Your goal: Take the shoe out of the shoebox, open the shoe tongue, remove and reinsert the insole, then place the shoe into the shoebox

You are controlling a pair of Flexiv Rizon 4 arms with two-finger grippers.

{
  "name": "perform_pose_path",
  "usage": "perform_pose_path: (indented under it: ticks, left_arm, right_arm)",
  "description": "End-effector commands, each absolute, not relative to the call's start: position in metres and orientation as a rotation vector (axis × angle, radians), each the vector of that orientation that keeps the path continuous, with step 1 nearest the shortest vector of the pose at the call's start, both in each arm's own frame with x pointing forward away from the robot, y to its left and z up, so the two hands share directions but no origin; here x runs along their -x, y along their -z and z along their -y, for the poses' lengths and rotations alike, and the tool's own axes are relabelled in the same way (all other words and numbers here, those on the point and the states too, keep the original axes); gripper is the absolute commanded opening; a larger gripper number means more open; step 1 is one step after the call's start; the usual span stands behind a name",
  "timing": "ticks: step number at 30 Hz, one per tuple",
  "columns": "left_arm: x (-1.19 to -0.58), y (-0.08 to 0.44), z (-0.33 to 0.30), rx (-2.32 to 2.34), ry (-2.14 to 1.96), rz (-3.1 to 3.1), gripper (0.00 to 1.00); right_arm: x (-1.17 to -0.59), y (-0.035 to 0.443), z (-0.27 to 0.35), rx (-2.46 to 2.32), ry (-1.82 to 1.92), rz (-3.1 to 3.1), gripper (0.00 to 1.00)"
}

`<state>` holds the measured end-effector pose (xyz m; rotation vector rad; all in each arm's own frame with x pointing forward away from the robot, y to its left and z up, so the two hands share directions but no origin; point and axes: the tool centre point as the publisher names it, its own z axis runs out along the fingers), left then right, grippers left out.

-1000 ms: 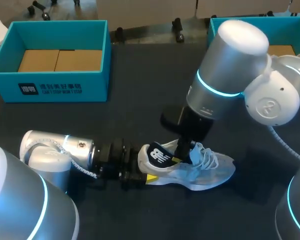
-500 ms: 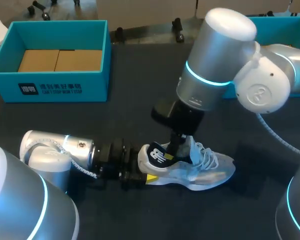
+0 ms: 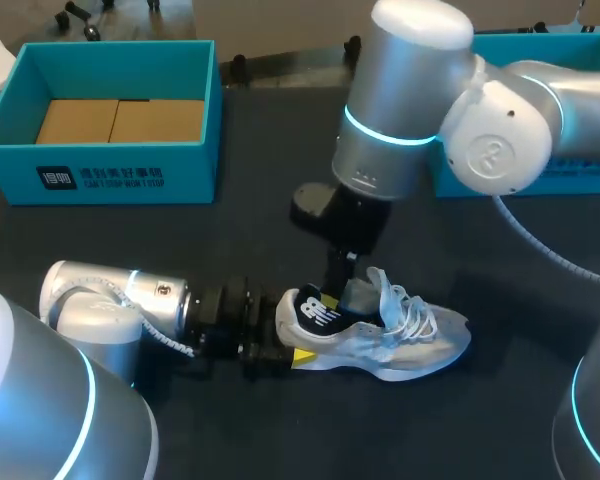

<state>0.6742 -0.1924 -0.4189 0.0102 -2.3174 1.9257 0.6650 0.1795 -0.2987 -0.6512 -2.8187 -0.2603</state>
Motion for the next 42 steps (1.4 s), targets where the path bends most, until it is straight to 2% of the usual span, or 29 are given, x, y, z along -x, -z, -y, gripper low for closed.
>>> perform_pose_path:
  ticks: [1,3,6,27,29,30,31,42]
  left_arm:
    - [-0.675,0.420,0.193,-0.010,-1.922,2.319,0.00]
    - [-0.675,0.420,0.193,-0.010,-1.922,2.319,0.00]
    - [-0.675,0.420,0.193,-0.010,-1.922,2.319,0.00]
    - [-0.675,0.420,0.193,-0.010,-1.922,2.319,0.00]
    - [-0.675,0.420,0.193,-0.010,-1.922,2.319,0.00]
    - [-0.675,0.420,0.193,-0.010,-1.922,2.319,0.00]
    - [-0.675,0.420,0.193,-0.010,-1.922,2.319,0.00]
    - [-0.675,0.420,0.193,-0.010,-1.922,2.319,0.00]
  right_arm:
    - [-0.668,0.302,-0.179,0.658,0.277,2.779,0.30]
    - [-0.668,0.301,-0.180,0.681,0.275,2.741,0.31]
    - [-0.667,0.303,-0.180,0.723,0.261,2.704,0.40]
    - [-0.655,0.323,-0.190,0.863,0.295,2.540,0.34]
    - [-0.655,0.324,-0.191,0.865,0.301,2.539,0.31]
    - [-0.656,0.325,-0.192,0.847,0.310,2.544,0.18]
    - [-0.656,0.325,-0.192,0.826,0.312,2.548,0.00]
    - [-0.654,0.319,-0.187,0.544,0.403,2.673,0.00]
